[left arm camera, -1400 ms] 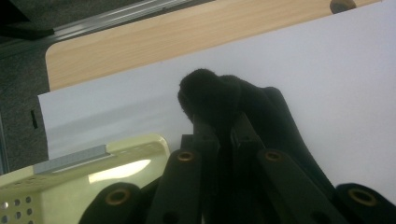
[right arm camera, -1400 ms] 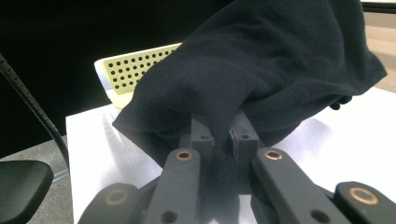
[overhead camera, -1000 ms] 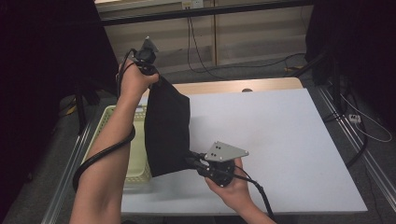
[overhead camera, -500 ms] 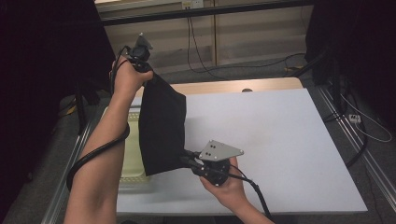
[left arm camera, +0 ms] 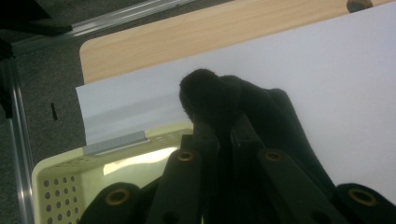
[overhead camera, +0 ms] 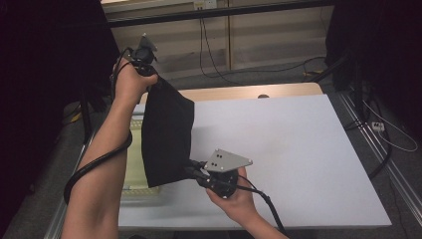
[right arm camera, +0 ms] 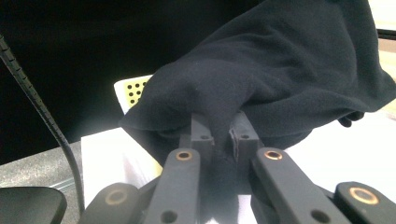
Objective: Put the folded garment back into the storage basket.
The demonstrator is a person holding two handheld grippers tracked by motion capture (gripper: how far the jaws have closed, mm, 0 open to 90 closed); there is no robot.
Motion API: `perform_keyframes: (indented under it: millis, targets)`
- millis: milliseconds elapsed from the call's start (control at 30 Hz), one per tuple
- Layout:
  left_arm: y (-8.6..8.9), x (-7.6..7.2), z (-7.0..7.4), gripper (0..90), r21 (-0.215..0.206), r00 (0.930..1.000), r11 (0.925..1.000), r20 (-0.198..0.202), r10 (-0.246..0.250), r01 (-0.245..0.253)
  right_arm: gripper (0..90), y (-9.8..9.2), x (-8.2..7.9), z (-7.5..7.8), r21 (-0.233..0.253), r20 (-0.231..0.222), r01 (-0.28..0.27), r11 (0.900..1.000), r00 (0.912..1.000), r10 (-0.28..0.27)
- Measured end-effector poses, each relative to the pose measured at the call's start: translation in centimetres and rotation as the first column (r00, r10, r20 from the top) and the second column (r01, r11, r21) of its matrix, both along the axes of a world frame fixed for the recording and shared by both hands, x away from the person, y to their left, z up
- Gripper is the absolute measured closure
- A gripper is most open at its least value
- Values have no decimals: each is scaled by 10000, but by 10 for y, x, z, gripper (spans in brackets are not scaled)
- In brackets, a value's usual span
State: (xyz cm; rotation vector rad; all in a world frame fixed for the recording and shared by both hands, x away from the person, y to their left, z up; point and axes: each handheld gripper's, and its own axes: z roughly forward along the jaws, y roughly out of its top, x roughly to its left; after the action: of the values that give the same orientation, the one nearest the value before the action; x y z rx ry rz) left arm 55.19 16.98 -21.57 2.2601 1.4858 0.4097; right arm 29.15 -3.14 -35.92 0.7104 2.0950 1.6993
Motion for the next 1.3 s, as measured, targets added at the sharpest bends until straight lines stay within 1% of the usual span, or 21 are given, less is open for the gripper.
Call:
perform_keyframes:
  millis: [300,400,533,667,733,833,900,967,1167,1200,1300]
  targets:
    - [5,-1,5,844,47,10000,10000,15,46,-46,838,6,0,4,-1,80,-136,9999,9999,136]
    - [6,-2,6,844,-17,10000,10000,20,93,-93,837,8,-1,4,-9,33,-209,9998,9998,209]
    - [7,-2,7,844,46,10000,10000,64,65,-66,837,12,1,3,-8,-7,-280,9996,9996,280]
    - [10,-1,7,843,16,9999,9999,51,136,-136,837,14,1,3,1,-15,-304,9995,9995,304]
    - [13,-1,7,844,66,9999,9998,32,167,-167,837,15,1,4,-30,-8,-268,9996,9996,268]
    - [16,-2,9,843,-17,9997,9998,70,213,-213,837,17,3,5,4,1,-398,9992,9992,398]
    - [17,-3,10,843,75,9997,9997,95,233,-234,837,18,3,5,16,14,-393,9992,9992,393]
    - [19,-3,11,843,11,9996,9997,115,248,-248,837,20,3,5,8,-8,-452,9990,9990,452]
    - [25,-4,12,843,33,9995,9995,133,301,-302,837,25,3,6,22,-5,-554,9985,9985,554]
    - [27,-4,12,843,-35,9993,9994,149,335,-334,837,27,3,6,-5,7,-571,9984,9984,571]
    - [29,-4,13,843,-1,9993,9993,138,361,-361,837,31,4,6,12,13,-623,9981,9981,622]
